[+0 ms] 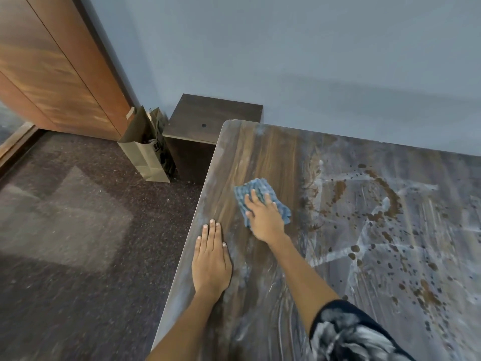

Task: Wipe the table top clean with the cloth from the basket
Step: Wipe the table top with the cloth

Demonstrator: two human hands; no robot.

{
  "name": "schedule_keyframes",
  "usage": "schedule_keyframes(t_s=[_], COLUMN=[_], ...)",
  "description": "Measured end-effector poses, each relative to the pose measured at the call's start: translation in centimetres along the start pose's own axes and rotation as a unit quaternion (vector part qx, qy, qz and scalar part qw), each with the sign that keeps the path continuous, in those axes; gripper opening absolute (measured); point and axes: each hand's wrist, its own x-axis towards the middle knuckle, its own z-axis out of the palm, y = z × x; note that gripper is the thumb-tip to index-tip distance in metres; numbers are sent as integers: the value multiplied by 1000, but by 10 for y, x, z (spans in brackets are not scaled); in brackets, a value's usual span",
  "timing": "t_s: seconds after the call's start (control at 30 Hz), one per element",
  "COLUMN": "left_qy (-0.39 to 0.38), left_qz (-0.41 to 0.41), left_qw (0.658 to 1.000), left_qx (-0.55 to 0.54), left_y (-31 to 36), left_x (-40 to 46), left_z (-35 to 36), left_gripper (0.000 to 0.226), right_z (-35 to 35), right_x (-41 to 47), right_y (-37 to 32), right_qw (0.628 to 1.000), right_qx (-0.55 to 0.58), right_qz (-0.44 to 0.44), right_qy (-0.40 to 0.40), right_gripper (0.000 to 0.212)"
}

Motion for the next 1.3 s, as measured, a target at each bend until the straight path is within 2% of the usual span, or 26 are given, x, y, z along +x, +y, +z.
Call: schedule_keyframes(t_s=[0.1, 0.2, 0.4, 0.57, 0.7, 0.83, 1.0, 1.13, 1.3], left_qy=[13, 10, -11, -38, -65, -72, -70, -73, -70], left_qz=[-10, -19, -23, 9, 42, 68, 71, 80, 94], left_qw=[1000, 1000, 1000, 999, 997, 995, 994, 993, 993], left_qx=[-11, -8, -5, -12, -14, -20, -41, -39, -27], left_y=[5, 4, 1, -6, -16, -26, -28, -32, -37], left_x=[-3, -8, -11, -15, -13, -23, -38, -47, -56], left_z=[-3, -3, -6, -12, -19, -22, -22, -23, -22], left_gripper=[59, 63, 52, 53, 53, 59, 56, 54, 55], right_z=[23, 40, 15, -5, 23, 53, 27, 7, 51], right_x=[-20, -56, -59, -6, -34, -110, -116, -81, -114], right_y=[-26, -16, 42, 11, -23, -6, 53, 30, -27], right_qw=[996, 994, 999, 999, 997, 993, 998, 998, 997], right_qx=[-18, -26, -40, -41, -24, -11, -47, -51, -30], right_qz=[-83, -105, -13, 18, -71, -118, -19, 32, -77], right_qy=[-7, -15, -19, -22, -22, -27, -33, -21, 5], right_gripper=[48, 48, 47, 48, 49, 50, 48, 49, 50])
